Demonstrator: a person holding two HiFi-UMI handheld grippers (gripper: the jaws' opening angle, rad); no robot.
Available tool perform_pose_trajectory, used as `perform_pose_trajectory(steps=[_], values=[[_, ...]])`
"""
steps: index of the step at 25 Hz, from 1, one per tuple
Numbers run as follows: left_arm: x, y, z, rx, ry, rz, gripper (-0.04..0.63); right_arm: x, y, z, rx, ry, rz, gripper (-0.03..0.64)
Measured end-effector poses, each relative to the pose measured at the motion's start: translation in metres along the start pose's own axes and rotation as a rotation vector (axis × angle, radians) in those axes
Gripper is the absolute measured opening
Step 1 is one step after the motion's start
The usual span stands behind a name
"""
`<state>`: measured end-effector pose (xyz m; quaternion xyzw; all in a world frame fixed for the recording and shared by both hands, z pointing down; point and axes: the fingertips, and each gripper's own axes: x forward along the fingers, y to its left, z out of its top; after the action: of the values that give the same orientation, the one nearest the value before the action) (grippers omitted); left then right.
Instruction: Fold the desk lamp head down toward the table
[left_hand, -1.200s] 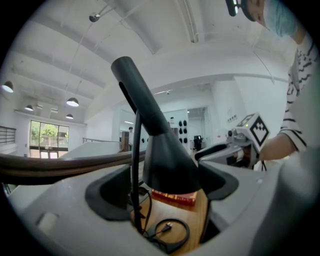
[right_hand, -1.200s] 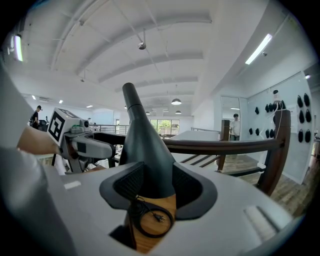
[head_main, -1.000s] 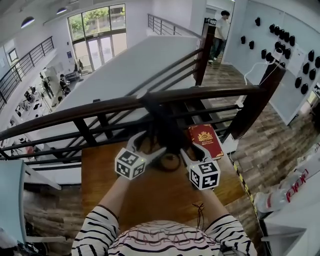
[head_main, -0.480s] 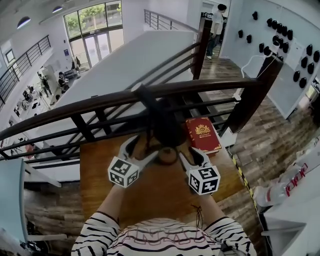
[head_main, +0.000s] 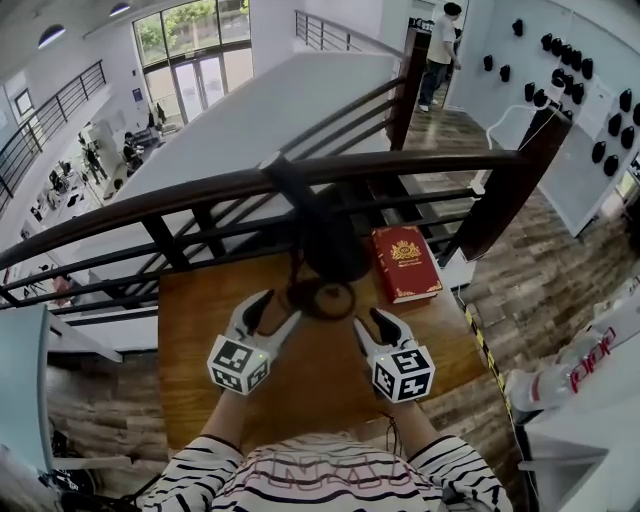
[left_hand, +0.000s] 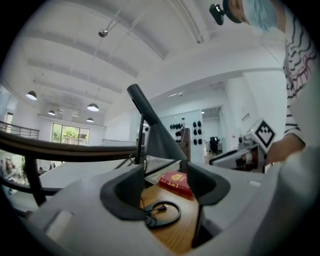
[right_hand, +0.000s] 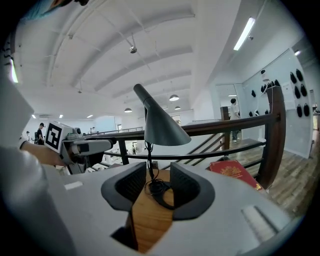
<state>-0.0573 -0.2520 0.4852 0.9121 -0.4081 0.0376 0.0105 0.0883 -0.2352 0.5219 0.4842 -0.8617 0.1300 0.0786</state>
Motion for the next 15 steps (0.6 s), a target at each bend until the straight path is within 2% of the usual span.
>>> perform_pose_trajectory(steps=[6,11,15], values=[[-0.002,-0.020,-0.026,-0.009,0.038,0.033,0.217,-0.017,-0.003,-0.023,0.015,0.019,0.036,0.119],[-0.010,-0.039,-0.041,-0.026,0.050,0.048,0.121,-0.032,-0.010,-0.037,0.031,0.032,0.033,0.084],[-0.020,-0.046,-0.049,-0.025,0.044,0.093,0.040,-0.043,-0.017,-0.047,0.041,0.047,0.029,0.049]])
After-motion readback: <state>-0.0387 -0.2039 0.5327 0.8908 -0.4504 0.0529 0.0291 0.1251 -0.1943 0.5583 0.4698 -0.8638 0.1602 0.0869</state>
